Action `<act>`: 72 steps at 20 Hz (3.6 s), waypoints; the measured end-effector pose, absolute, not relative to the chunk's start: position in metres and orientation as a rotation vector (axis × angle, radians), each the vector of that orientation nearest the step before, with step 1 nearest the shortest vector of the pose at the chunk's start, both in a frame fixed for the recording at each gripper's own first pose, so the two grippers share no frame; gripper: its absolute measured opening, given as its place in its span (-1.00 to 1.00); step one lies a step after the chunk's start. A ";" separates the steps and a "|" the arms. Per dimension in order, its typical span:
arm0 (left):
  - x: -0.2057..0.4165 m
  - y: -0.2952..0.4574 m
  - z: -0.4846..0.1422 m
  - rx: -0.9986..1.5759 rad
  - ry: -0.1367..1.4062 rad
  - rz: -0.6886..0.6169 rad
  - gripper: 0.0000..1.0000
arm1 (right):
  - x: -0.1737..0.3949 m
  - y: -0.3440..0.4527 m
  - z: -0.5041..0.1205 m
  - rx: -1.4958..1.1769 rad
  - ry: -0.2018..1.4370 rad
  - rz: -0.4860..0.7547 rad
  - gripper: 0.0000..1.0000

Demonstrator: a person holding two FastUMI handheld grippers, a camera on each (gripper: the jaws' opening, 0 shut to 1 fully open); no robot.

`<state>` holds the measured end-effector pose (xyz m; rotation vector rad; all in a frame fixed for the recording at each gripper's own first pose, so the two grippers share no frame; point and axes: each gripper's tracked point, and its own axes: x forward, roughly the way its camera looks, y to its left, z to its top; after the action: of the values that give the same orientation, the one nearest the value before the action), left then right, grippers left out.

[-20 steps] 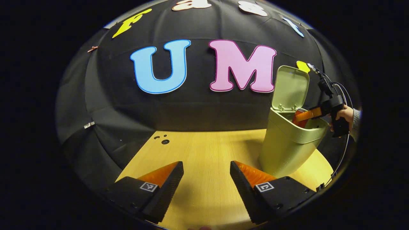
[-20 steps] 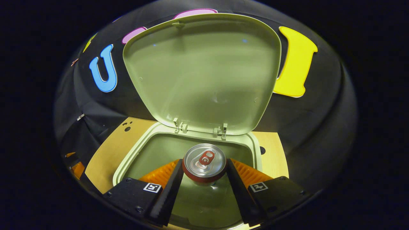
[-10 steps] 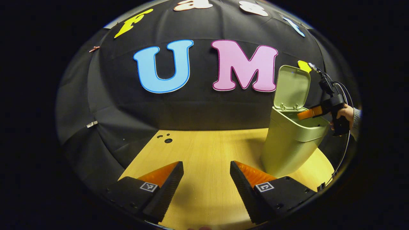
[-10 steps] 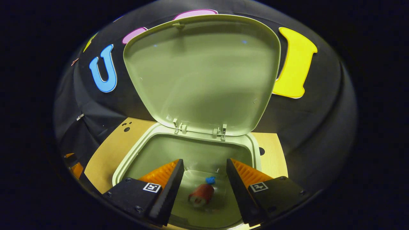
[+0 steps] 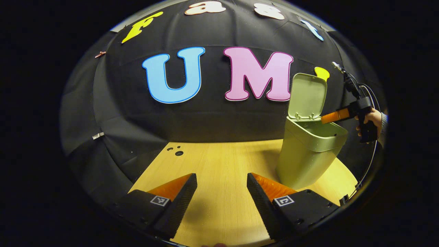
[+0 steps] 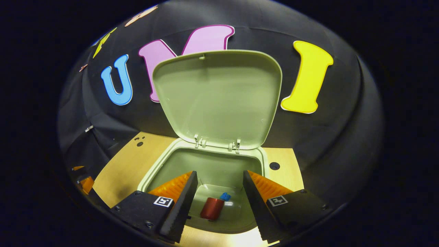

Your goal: Press the lid of the desktop garbage bin to open it, pick up the crumpled paper on the desktop and throw it into the bin, then pick up the pop can on the desktop and drop it into the bin, and finally close the garbage bin lid.

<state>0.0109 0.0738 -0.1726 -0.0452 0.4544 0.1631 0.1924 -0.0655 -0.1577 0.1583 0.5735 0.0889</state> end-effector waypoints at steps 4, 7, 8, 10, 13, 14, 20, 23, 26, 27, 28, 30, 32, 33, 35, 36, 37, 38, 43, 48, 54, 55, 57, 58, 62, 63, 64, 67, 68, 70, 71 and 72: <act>0.001 0.070 -0.167 -0.043 0.442 0.151 0.90 | 0.189 -0.064 -0.128 0.179 0.515 0.080 0.72; -0.007 0.069 -0.165 -0.044 0.434 0.147 0.89 | 0.193 -0.066 -0.095 0.179 0.448 0.072 0.72; -0.009 0.070 -0.164 -0.045 0.434 0.148 0.89 | 0.193 -0.066 -0.086 0.180 0.429 0.070 0.72; -0.014 0.069 -0.163 -0.052 0.430 0.148 0.89 | 0.198 -0.064 -0.067 0.176 0.394 0.069 0.73; -0.019 0.067 -0.162 -0.056 0.427 0.141 0.89 | 0.209 -0.062 -0.036 0.175 0.322 0.066 0.73; -0.022 0.067 -0.161 -0.055 0.427 0.140 0.89 | 0.212 -0.060 -0.024 0.184 0.295 0.066 0.75; -0.031 0.065 -0.163 -0.061 0.431 0.141 0.89 | 0.246 -0.064 0.025 0.145 0.162 0.028 0.82; -0.034 0.068 -0.163 -0.059 0.432 0.149 0.90 | 0.263 -0.065 0.038 0.136 0.112 0.000 0.84; -0.036 0.073 -0.164 -0.059 0.433 0.165 0.90 | 0.280 -0.066 0.033 0.137 0.117 -0.028 0.84; -0.036 0.075 -0.163 -0.060 0.433 0.170 0.90 | 0.286 -0.065 0.031 0.139 0.120 -0.033 0.84; -0.037 0.077 -0.163 -0.061 0.433 0.178 0.90 | 0.290 -0.067 0.027 0.136 0.128 -0.042 0.84; -0.039 0.080 -0.164 -0.062 0.435 0.188 0.90 | 0.287 -0.070 0.017 0.121 0.169 -0.043 0.84; -0.040 0.082 -0.165 -0.066 0.438 0.192 0.90 | 0.285 -0.064 0.012 0.113 0.189 -0.024 0.86; -0.039 0.082 -0.166 -0.066 0.440 0.192 0.89 | 0.282 -0.064 0.011 0.104 0.191 -0.027 0.87; -0.038 0.080 -0.167 -0.069 0.443 0.188 0.90 | 0.271 -0.061 0.009 0.100 0.204 -0.012 0.88; -0.037 0.078 -0.167 -0.069 0.442 0.182 0.89 | 0.265 -0.060 0.007 0.102 0.214 -0.005 0.88; -0.037 0.076 -0.167 -0.066 0.442 0.175 0.89 | 0.258 -0.058 0.005 0.104 0.219 0.001 0.88; -0.036 0.074 -0.167 -0.062 0.442 0.169 0.89 | 0.253 -0.057 0.001 0.107 0.225 0.007 0.88; -0.032 0.064 -0.169 -0.054 0.447 0.137 0.90 | 0.223 -0.048 -0.020 0.113 0.278 0.037 0.88; -0.032 0.060 -0.170 -0.044 0.449 0.123 0.89 | 0.202 -0.042 -0.058 0.079 0.384 0.055 0.91; -0.034 0.064 -0.171 -0.049 0.451 0.129 0.89 | 0.192 -0.030 -0.100 0.074 0.500 0.066 0.94; -0.034 0.064 -0.171 -0.050 0.452 0.131 0.89 | 0.185 -0.034 -0.097 0.078 0.513 0.064 0.93; -0.035 0.063 -0.173 -0.052 0.453 0.133 0.89 | 0.181 -0.029 -0.104 0.095 0.536 0.075 0.94; -0.035 0.063 -0.173 -0.055 0.454 0.132 0.89 | 0.180 -0.029 -0.107 0.101 0.545 0.080 0.93; -0.034 0.061 -0.173 -0.056 0.455 0.130 0.89 | 0.175 -0.021 -0.142 0.112 0.639 0.091 0.94; -0.034 0.061 -0.173 -0.055 0.455 0.129 0.89 | 0.172 -0.021 -0.148 0.114 0.664 0.094 0.94; -0.033 0.061 -0.174 -0.053 0.454 0.128 0.89 | 0.164 -0.025 -0.149 0.115 0.677 0.097 0.94; -0.033 0.061 -0.175 -0.052 0.458 0.129 0.89 | 0.162 -0.024 -0.155 0.118 0.687 0.099 0.94; -0.033 0.062 -0.174 -0.052 0.460 0.130 0.90 | 0.163 -0.024 -0.155 0.123 0.687 0.098 0.94; -0.034 0.062 -0.176 -0.052 0.463 0.132 0.90 | 0.162 -0.023 -0.155 0.132 0.684 0.111 0.94; -0.034 0.062 -0.176 -0.052 0.464 0.132 0.90 | 0.162 -0.022 -0.155 0.138 0.682 0.115 0.95; -0.034 0.062 -0.177 -0.052 0.465 0.133 0.89 | 0.160 -0.024 -0.156 0.150 0.687 0.110 0.95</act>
<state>-0.0344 0.0619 -0.1770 -0.0521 0.4652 0.1331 0.1602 -0.0236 -0.1561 0.1502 0.6868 0.1098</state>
